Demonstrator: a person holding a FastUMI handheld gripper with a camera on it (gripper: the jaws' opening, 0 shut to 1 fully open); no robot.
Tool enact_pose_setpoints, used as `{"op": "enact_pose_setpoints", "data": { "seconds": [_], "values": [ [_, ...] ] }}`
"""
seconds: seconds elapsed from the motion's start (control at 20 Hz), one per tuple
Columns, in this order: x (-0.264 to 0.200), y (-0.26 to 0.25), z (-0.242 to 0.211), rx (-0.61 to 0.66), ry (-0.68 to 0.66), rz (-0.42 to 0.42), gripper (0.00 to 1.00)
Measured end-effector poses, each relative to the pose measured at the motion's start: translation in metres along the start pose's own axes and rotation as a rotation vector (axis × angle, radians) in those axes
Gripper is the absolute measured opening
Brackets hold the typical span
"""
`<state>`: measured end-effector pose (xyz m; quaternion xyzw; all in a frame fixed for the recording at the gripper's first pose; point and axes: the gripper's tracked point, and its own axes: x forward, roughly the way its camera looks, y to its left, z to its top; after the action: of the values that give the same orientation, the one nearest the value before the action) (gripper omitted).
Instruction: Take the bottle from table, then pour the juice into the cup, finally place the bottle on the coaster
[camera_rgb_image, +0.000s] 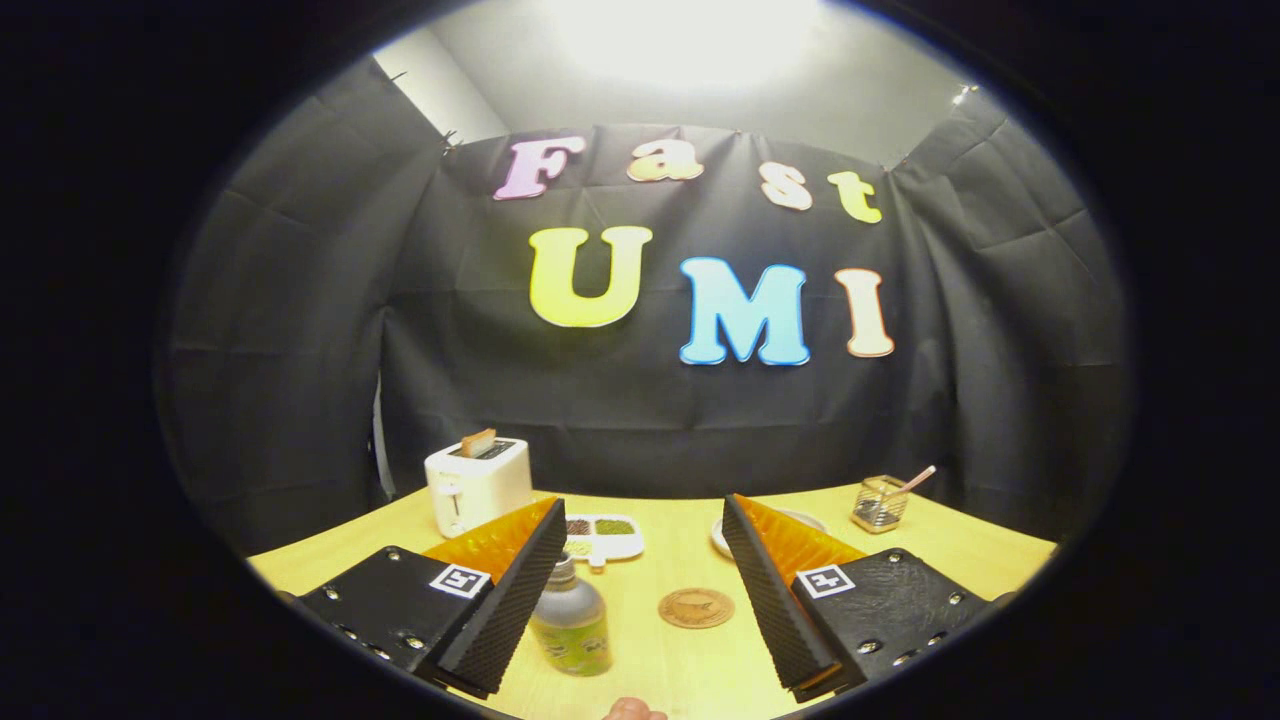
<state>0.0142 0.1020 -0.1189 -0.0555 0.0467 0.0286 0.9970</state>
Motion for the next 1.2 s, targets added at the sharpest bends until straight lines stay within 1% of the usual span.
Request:
{"op": "enact_pose_setpoints", "data": {
  "seconds": [0.35,0.45,0.55,0.95,1.2],
  "values": [
    [0.014,0.032,-0.05,-0.034,0.023,0.017,0.96],
    [0.016,0.037,-0.057,-0.027,0.017,0.019,0.96],
    [0.022,0.046,-0.067,-0.01,0.016,0.04,0.96],
    [0.042,0.044,-0.102,-0.034,0.049,0.018,0.96],
    [0.049,0.049,-0.11,-0.083,0.055,0.024,0.96]
  ]
}}
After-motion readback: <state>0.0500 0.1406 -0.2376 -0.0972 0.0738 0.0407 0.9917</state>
